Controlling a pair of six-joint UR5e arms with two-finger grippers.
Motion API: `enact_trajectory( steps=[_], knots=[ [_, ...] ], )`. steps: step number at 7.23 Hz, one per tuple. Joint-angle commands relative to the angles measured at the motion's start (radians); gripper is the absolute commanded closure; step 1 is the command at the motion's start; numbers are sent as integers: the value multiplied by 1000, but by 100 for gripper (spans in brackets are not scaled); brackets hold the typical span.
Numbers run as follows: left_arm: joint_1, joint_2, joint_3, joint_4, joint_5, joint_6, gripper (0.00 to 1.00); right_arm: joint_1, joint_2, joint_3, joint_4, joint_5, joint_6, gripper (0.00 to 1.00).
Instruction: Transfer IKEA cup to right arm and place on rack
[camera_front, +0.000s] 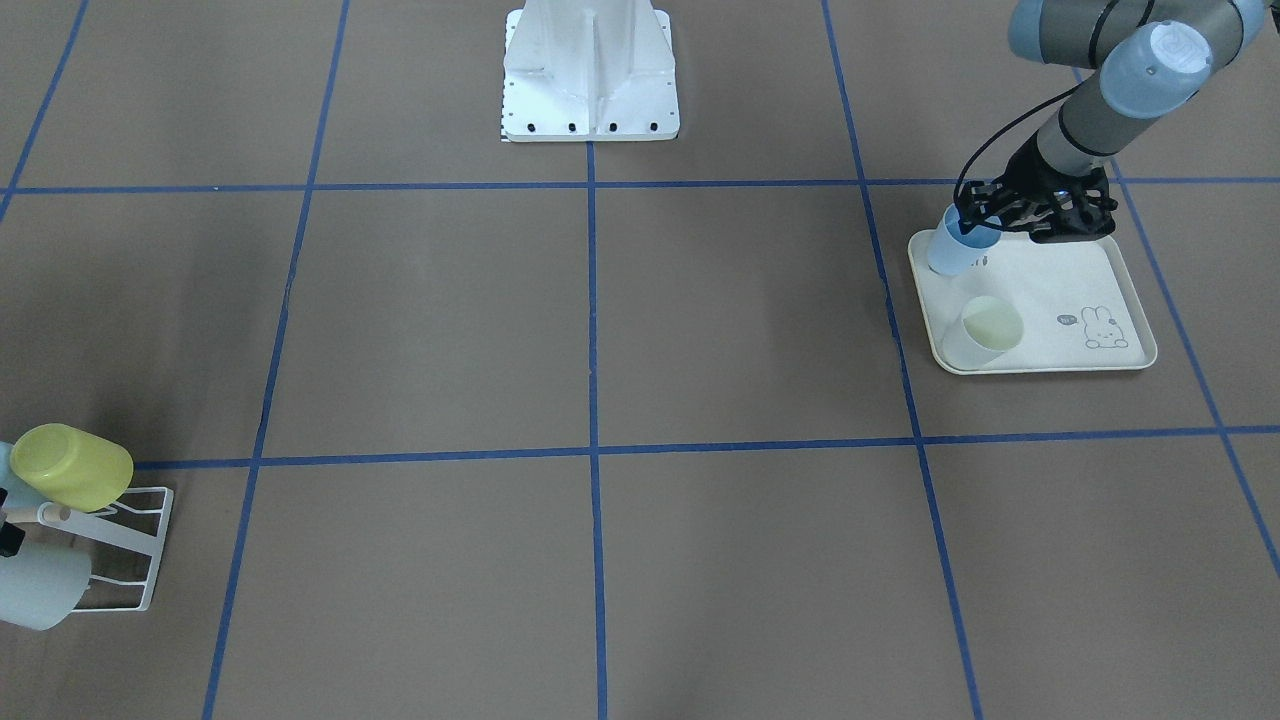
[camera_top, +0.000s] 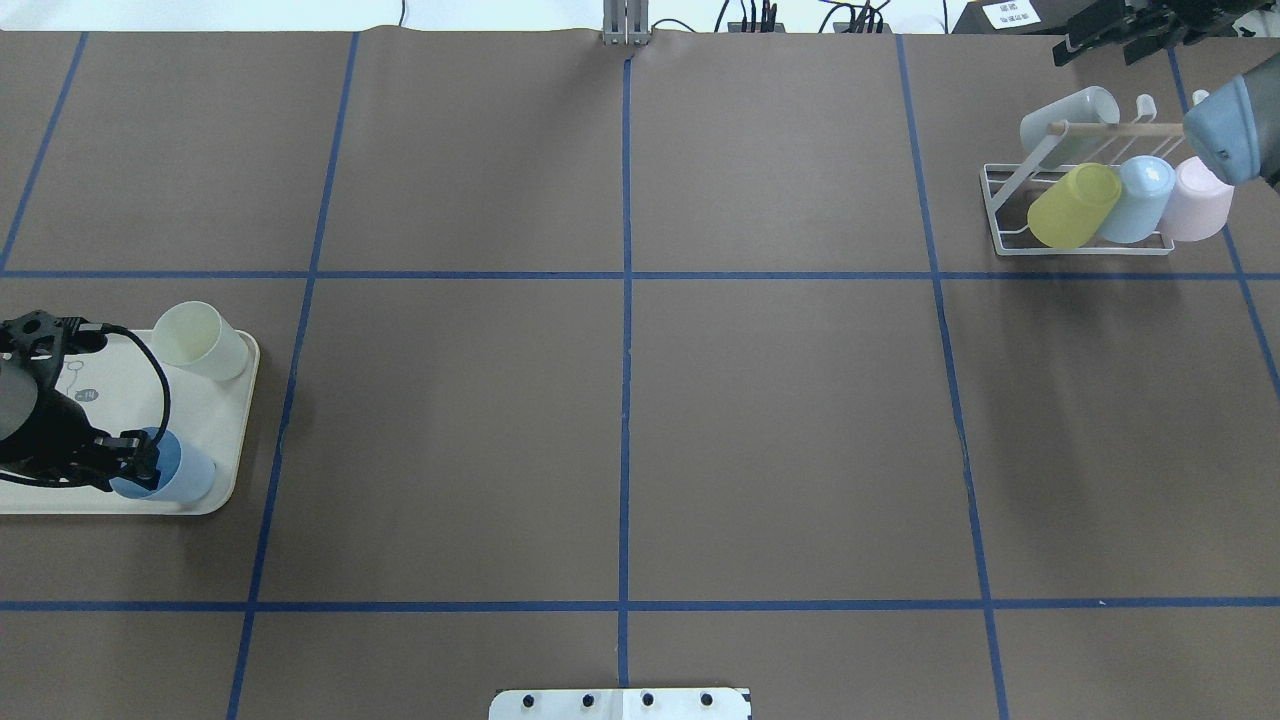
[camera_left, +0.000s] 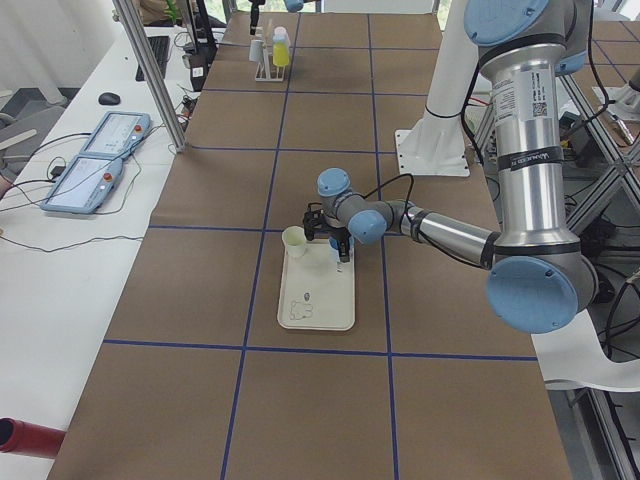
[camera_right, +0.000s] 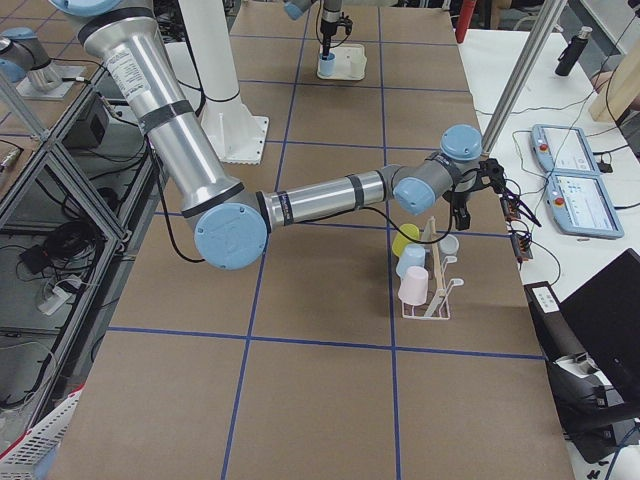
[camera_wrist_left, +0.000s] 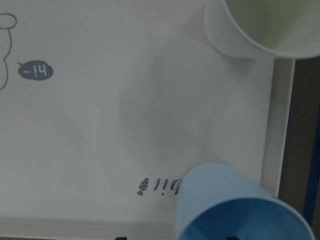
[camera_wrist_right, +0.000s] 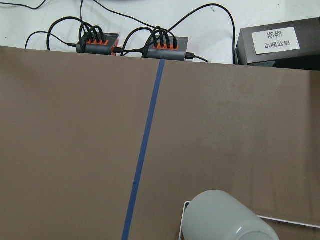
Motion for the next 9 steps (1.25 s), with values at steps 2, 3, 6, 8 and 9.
enact_trajectory(
  steps=[2,3,6,8,9],
  knots=[
    [-39,5,-13,7,-104,4,100,-2,-1,6,1,-1,16,1],
    [-133,-9,-24,9,-157,1,100,-5,0,9,2,-1,38,1],
    [-136,-178,-42,7,-160,-251,100,-81,3,110,5,-9,251,1],
    [-70,-321,-44,7,-113,-416,100,-184,16,243,5,-62,504,1],
    [-21,-360,-44,-2,-107,-477,100,-227,16,320,6,-73,623,2]
  ],
)
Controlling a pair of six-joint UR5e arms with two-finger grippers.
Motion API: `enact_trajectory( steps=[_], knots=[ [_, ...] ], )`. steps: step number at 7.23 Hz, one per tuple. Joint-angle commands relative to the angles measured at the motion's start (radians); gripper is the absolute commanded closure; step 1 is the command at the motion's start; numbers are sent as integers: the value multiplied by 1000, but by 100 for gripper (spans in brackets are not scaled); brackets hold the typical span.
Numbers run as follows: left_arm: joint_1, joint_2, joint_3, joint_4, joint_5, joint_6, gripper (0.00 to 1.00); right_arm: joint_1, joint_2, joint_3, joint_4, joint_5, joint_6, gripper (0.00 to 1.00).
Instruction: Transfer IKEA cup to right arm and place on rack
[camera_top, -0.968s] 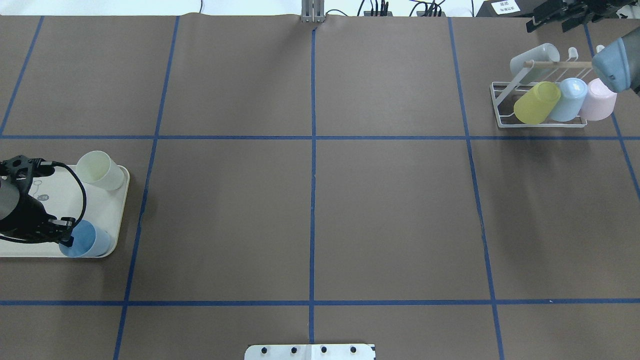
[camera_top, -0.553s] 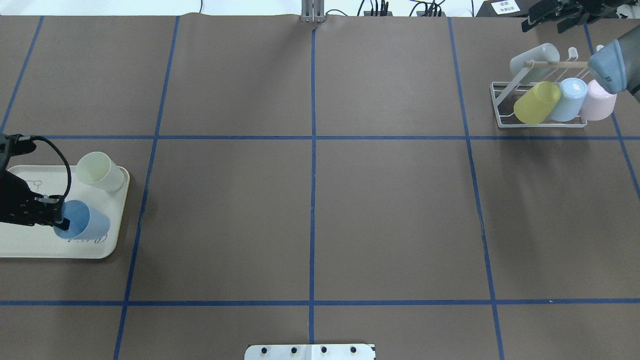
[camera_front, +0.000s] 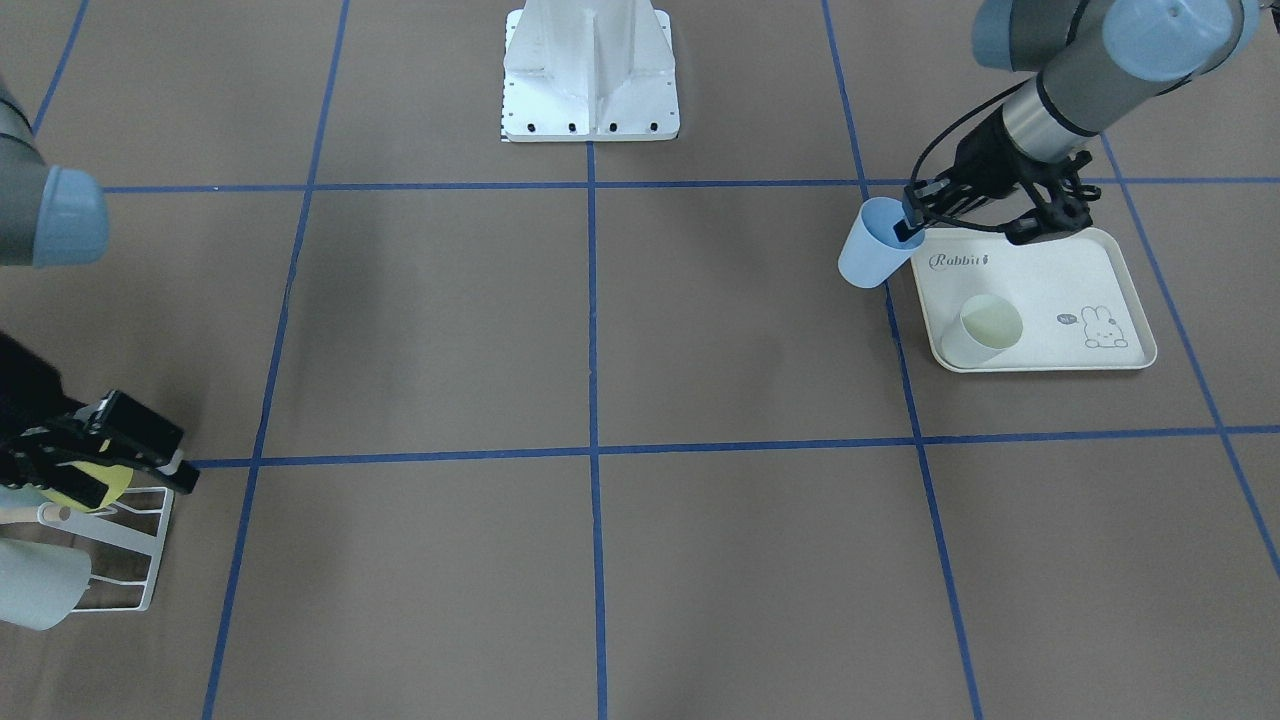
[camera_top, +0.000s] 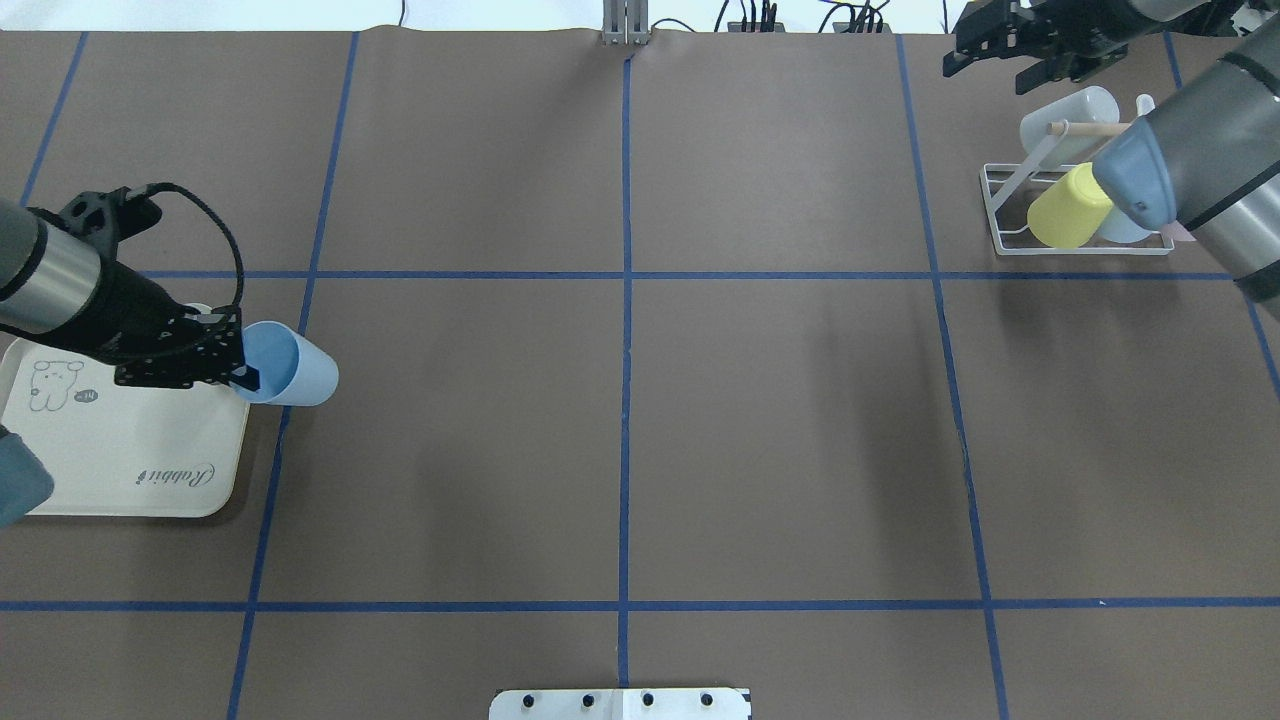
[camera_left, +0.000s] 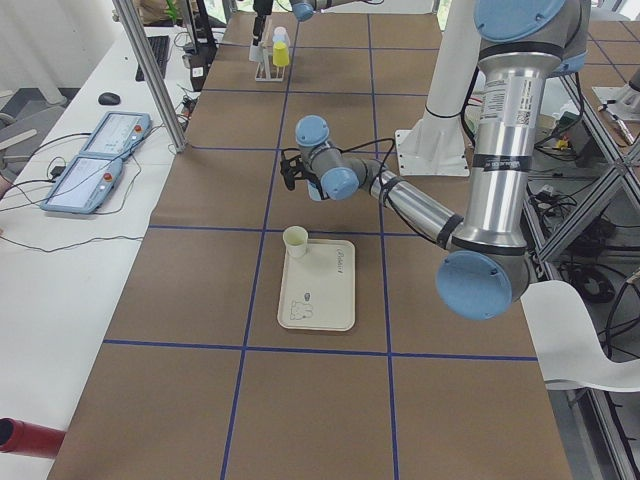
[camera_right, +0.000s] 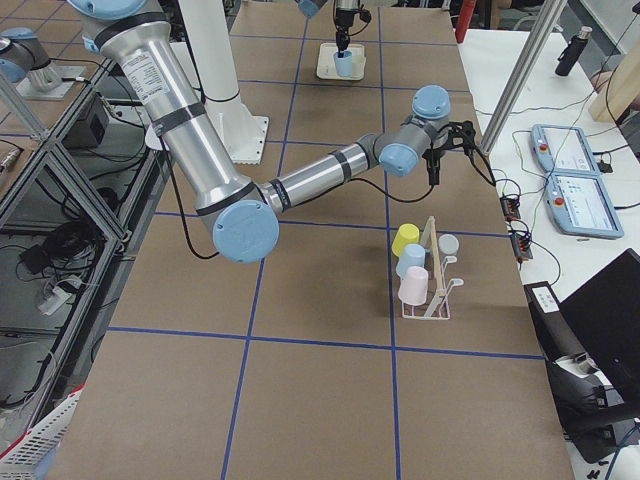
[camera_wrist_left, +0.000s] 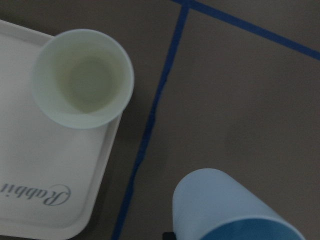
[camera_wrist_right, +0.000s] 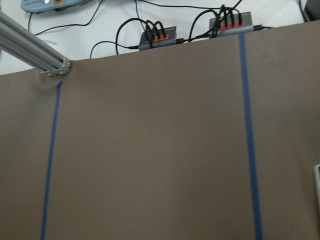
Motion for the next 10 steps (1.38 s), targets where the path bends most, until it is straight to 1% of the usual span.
enact_trajectory(
  steps=[1,2,3,4,5,6,7,8,9,10],
  knots=[
    [58,-113,-2,-13,12,-121,100,-97,1,170,1,-31,256,2],
    [84,-166,2,-29,4,-217,100,-144,1,221,50,-34,346,2],
    [108,-222,4,-41,-32,-320,100,-198,-2,224,194,-58,476,2],
    [108,-260,7,-43,-37,-364,100,-257,-15,220,390,-147,653,2],
    [108,-279,8,-70,-37,-463,100,-325,-36,217,567,-242,779,2],
    [108,-282,34,-201,-36,-588,100,-379,-53,212,704,-276,797,2],
    [108,-282,63,-377,-25,-767,100,-416,-68,212,804,-276,799,2],
    [108,-280,120,-576,13,-888,100,-448,-79,210,903,-281,797,2],
    [108,-273,207,-827,47,-943,100,-469,-81,209,964,-292,796,2],
    [108,-270,300,-1112,79,-1094,100,-497,-81,209,1001,-319,791,2]
  ],
)
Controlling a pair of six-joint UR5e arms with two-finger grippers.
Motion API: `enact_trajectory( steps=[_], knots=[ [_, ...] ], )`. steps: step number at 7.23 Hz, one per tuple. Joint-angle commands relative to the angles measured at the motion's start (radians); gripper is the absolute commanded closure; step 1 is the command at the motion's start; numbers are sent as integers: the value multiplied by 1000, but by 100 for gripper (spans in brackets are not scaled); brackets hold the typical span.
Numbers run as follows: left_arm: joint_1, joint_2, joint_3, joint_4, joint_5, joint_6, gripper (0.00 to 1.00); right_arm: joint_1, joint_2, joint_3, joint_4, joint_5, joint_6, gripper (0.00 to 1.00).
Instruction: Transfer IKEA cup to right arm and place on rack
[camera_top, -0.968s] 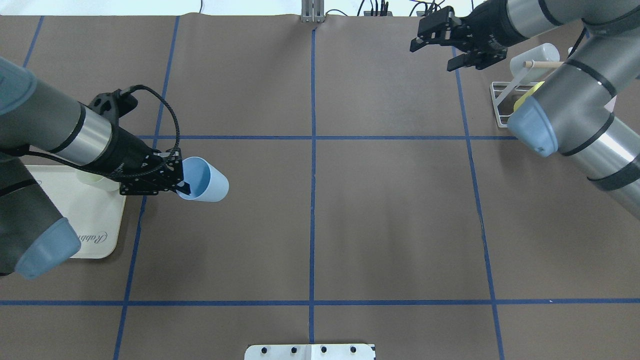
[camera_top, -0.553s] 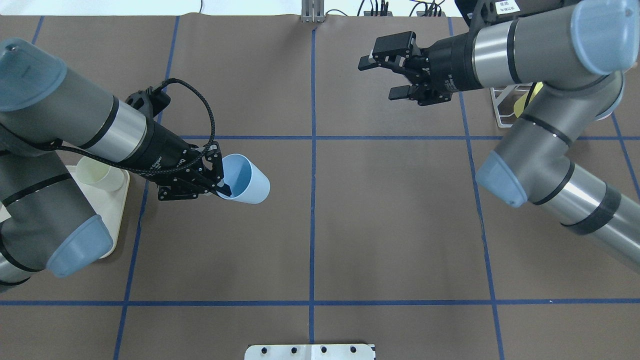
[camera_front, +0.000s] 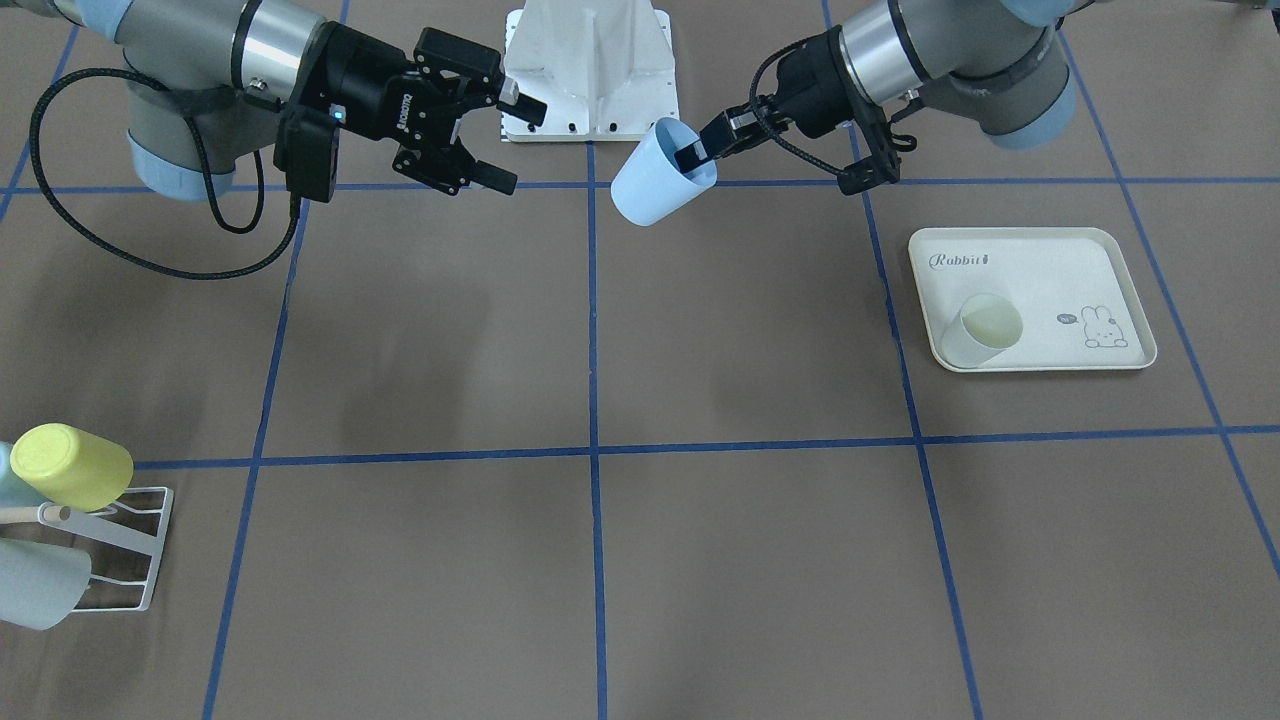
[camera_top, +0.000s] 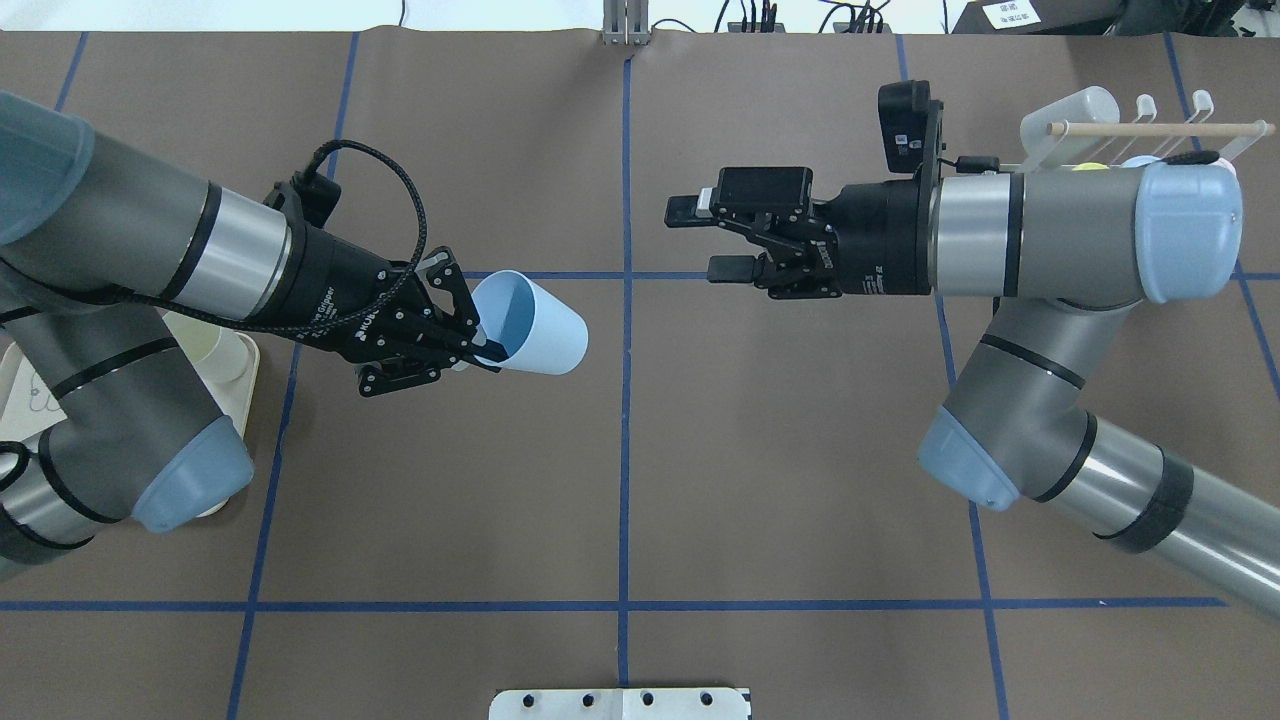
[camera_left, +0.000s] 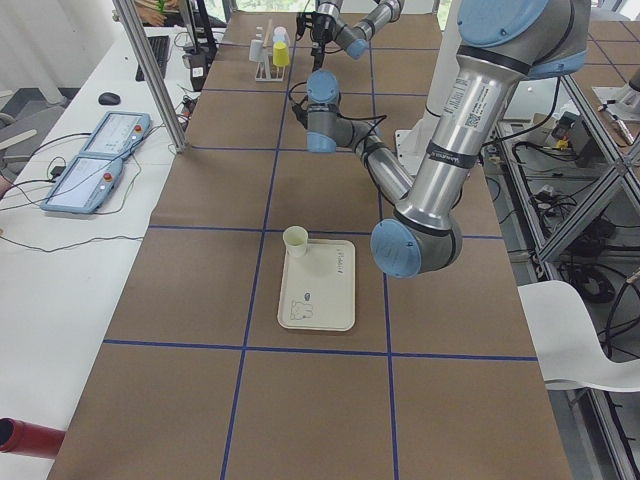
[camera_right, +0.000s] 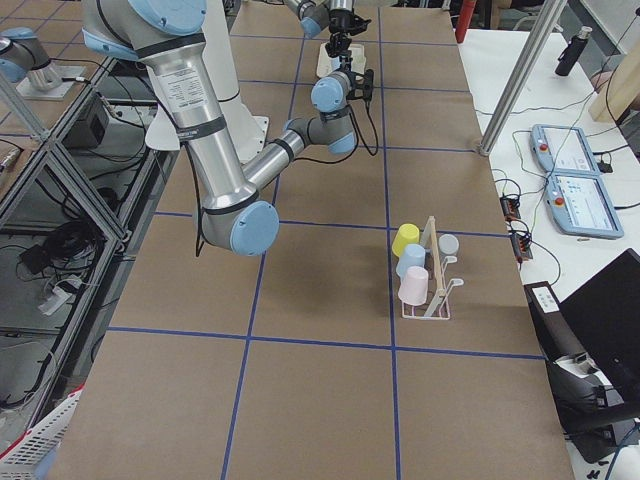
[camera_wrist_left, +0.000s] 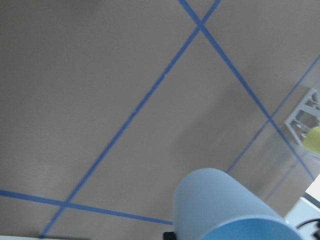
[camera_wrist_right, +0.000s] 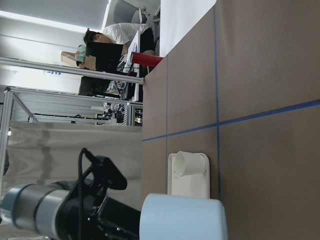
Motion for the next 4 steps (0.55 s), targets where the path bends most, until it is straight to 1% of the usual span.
enact_trajectory(
  steps=[1,2,4],
  knots=[
    [2,6,181,-565,121,-297,100,-43,-1,-1,88,-36,-5,2],
    [2,5,218,-698,170,-398,100,-47,2,-1,104,-38,-5,2],
    [17,-1,222,-838,268,-553,100,-69,16,1,106,-54,-6,2]
  ],
)
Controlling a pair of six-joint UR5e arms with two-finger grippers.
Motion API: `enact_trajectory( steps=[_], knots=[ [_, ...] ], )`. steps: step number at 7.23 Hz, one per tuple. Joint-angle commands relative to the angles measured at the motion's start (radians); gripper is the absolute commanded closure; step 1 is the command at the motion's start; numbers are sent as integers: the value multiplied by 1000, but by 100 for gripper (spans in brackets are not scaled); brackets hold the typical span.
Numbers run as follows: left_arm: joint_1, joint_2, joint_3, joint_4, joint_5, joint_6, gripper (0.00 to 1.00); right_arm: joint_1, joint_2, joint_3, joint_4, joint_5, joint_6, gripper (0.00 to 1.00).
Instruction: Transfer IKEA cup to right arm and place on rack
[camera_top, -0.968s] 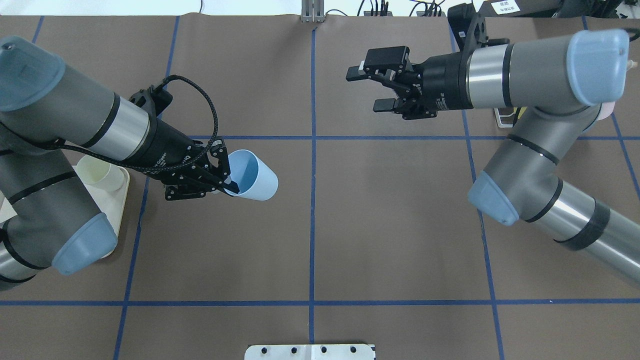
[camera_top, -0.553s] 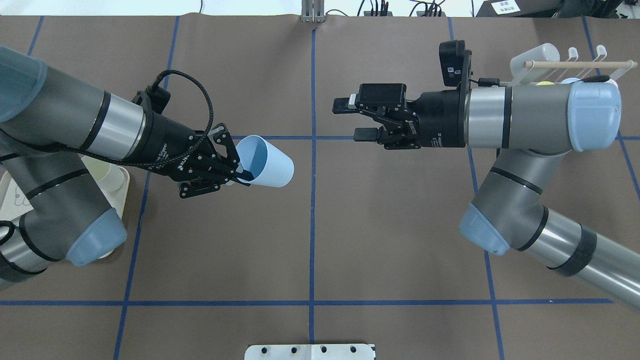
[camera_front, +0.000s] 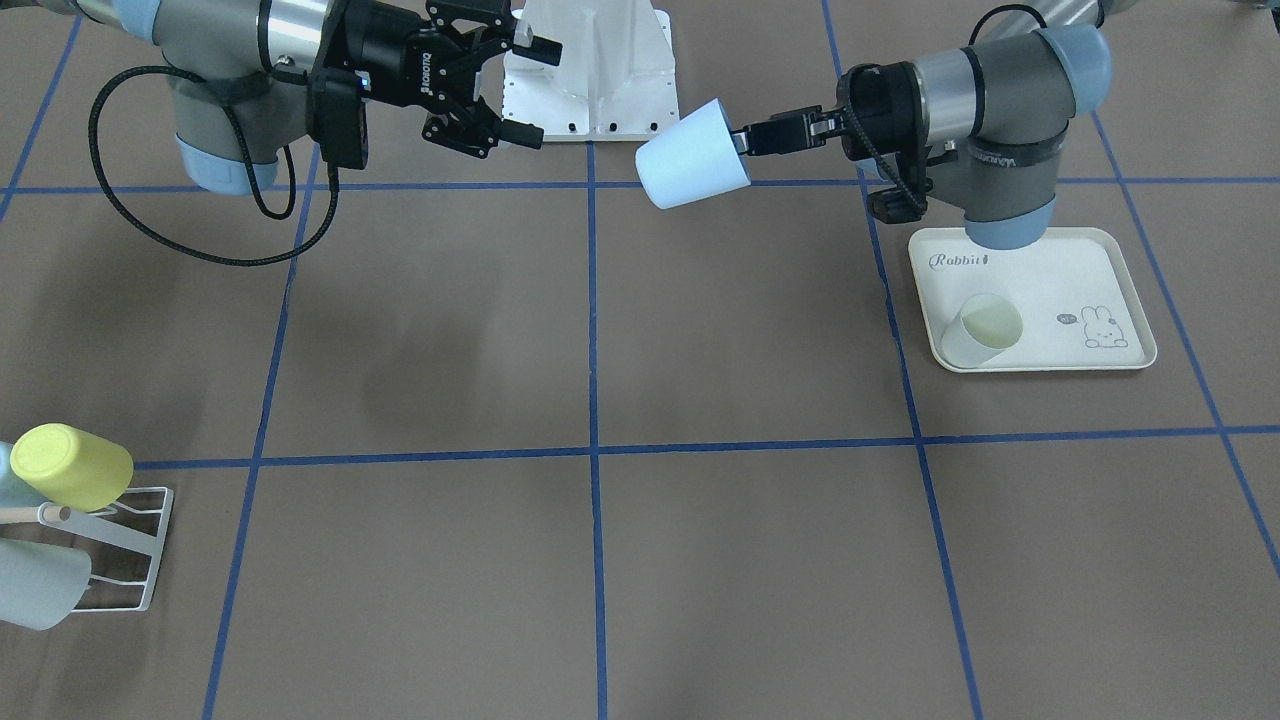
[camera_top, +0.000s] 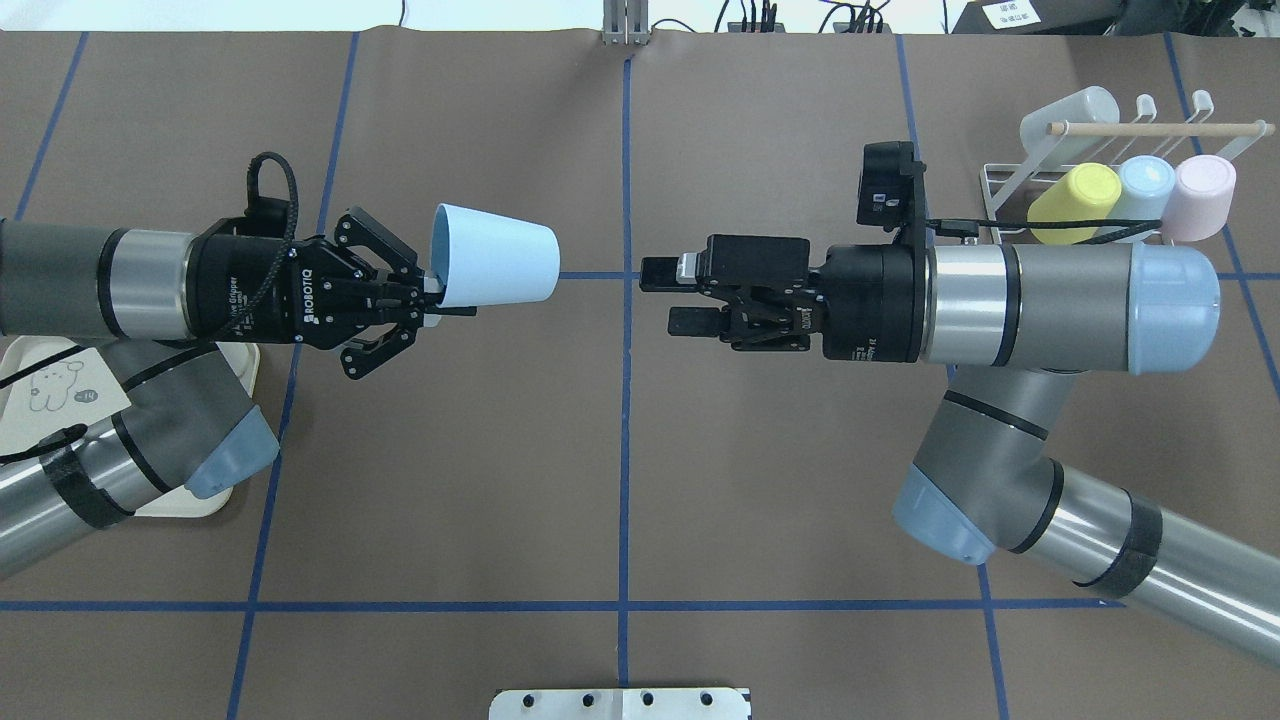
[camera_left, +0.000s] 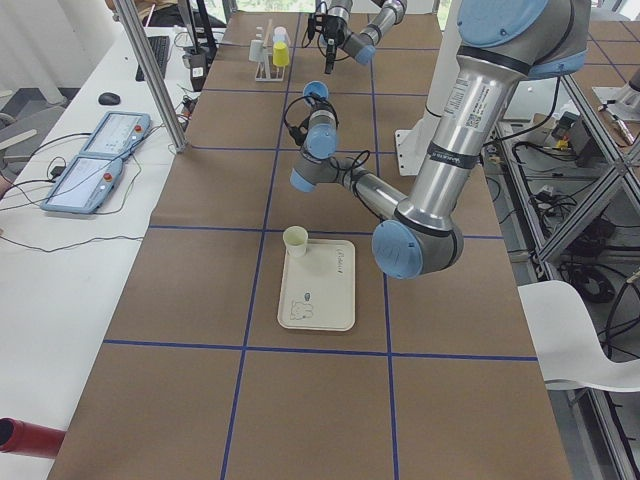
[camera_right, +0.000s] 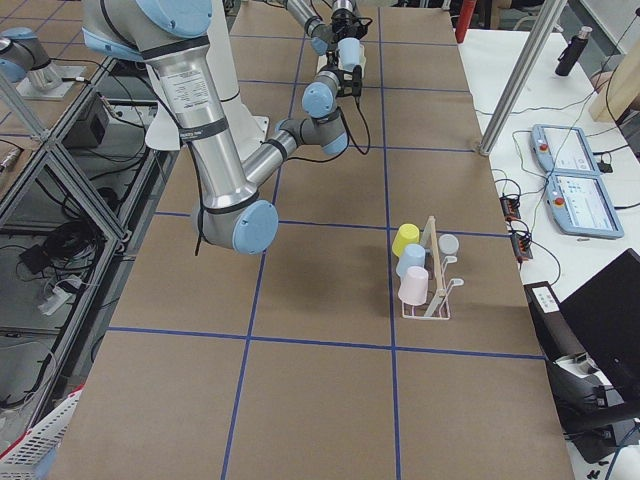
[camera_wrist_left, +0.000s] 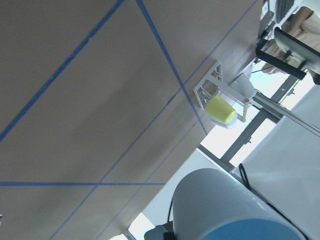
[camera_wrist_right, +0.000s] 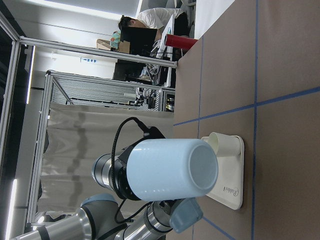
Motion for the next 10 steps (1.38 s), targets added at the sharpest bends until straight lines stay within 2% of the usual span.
enact_trajectory(
  steps=[1,5,8,10],
  knots=[
    [45,-11,0,-139,100,-158,100,-40,10,0,33,-40,-1,2],
    [132,-35,-14,-167,171,-161,100,-88,53,0,81,-138,1,2],
    [200,-40,-19,-232,260,-164,100,-98,67,-2,83,-143,1,2],
    [228,-51,-28,-233,268,-164,100,-108,71,-2,83,-157,1,2]
  ],
)
